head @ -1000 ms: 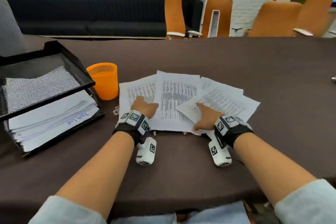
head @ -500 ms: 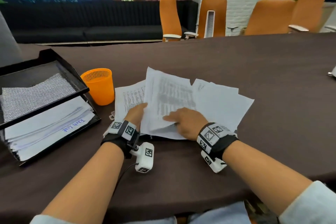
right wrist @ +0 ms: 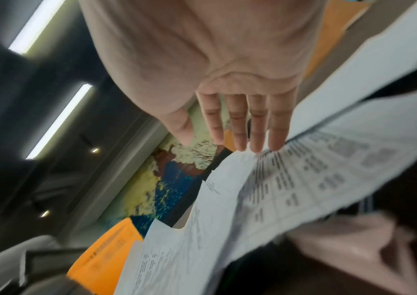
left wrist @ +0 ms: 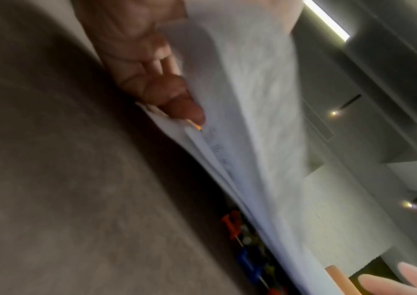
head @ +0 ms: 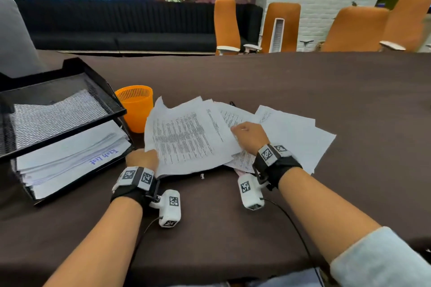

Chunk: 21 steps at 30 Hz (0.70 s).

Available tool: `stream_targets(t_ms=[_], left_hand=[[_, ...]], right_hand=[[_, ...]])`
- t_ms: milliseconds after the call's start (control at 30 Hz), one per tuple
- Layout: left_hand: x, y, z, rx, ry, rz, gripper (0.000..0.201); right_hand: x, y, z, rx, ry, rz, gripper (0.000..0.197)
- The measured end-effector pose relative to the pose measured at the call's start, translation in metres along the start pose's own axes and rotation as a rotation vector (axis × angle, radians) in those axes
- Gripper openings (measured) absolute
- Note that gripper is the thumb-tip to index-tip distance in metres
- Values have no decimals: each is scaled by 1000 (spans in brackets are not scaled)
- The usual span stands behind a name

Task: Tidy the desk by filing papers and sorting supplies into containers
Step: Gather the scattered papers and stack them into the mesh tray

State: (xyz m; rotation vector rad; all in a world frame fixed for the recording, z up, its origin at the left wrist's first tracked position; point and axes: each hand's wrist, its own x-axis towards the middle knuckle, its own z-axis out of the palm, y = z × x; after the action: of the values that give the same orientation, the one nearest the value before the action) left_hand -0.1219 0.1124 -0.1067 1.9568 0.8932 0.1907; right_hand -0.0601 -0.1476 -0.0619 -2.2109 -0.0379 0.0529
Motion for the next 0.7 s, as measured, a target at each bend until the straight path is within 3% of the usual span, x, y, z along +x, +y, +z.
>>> stream_targets(t_ms=[100, 300, 333, 367, 433, 533, 633, 700], left_hand=[[0, 5, -3, -36, -41, 26, 19], [-4, 11, -1, -41, -72, 60, 8], [-6, 11, -2, -50, -79, 56, 9], [-7, 9, -2, -59, -86, 45, 23], [-10, 7, -5, -81, -83, 26, 41], [-9, 1, -9, -202, -90, -9, 39], [-14, 0, -15, -311, -274, -39, 24], [-22, 0, -15, -413, -454, -76, 29]], right_hand=[[12, -8, 16, 40, -78, 144, 46], [6, -24, 42, 3, -154, 190, 16], [4, -25, 43, -17, -179, 189, 12], [1, -26, 44, -10, -200, 181, 10], [-5, -24, 42, 16, -215, 171, 18], [-21, -18, 34, 86, -198, 131, 13], [-37, -7, 23, 237, -174, 120, 22], [-47, 1, 13, 386, -164, 140, 15]])
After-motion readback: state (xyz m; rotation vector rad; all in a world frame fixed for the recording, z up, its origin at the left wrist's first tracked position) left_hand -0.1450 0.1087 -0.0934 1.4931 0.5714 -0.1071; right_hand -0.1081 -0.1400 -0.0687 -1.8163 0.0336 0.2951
